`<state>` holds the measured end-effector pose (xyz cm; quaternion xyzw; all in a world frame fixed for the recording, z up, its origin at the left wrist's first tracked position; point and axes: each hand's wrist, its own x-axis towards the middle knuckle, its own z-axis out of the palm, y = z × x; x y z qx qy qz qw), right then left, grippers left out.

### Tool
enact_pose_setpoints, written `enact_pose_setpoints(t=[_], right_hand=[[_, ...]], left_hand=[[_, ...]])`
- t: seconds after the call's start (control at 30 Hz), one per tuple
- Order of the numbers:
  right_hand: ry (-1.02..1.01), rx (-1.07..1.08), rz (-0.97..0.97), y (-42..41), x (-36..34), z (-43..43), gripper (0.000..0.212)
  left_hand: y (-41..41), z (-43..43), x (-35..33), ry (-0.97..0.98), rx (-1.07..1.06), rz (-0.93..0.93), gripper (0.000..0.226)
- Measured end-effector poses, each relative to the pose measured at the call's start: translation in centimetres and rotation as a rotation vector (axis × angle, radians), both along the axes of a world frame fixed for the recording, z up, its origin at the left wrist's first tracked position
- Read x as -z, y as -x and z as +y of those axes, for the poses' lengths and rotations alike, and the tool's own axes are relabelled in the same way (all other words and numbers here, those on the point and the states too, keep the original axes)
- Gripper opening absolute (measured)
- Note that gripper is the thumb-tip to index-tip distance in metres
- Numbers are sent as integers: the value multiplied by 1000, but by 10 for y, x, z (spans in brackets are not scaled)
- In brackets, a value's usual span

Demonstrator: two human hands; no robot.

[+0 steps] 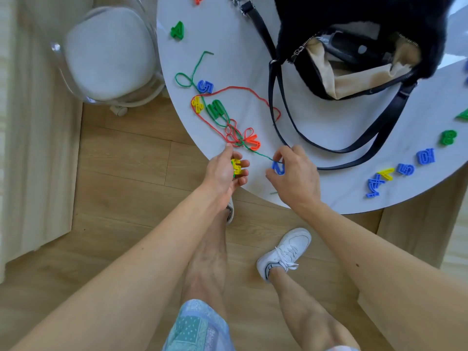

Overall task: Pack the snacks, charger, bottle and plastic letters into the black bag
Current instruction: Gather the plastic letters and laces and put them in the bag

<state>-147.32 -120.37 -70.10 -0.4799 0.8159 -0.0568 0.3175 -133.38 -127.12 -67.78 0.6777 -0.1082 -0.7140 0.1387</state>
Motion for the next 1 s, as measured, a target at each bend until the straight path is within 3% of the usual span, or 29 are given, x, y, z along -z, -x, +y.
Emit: enact_pose_setpoints(t=[0.07, 0.17, 0.27, 0.33, 0.4, 0.5, 0.57, 0.67, 0.77, 1.0], right_hand=[[127, 58, -158, 0, -13, -12, 21], [258, -21, -395, -11, -36, -30, 20], [250, -167, -350, -22, -48, -42, 21], [242, -295, -252, -24, -50, -50, 20], [255, -365, -223, -25, -48, -58, 24], [290, -122, -368, -23, -37, -63, 32], [203, -58, -259, -21, -24, -65, 38], [-40, -218, -14, -25, -5, -66, 62], [-65, -286, 27, -36, 7, -70, 71], [44, -180, -76, -53, 8, -104, 61]], left_hand=[[1, -2, -1, -31, 6, 38, 39], [2, -8, -6, -109, 72, 265, 54], [4, -16, -12, -149, 12, 446, 48], [5, -23, -12, -142, -67, 430, 39], [1, -33, -7, -119, -113, 323, 32], [-9, -48, 5, -15, -38, 119, 27], [-19, -57, 11, 177, 242, -101, 32], [-38, -70, 20, 566, 776, -449, 29], [-46, -85, 25, 787, 924, -557, 19], [-48, -146, 37, 896, 1140, -780, 53]])
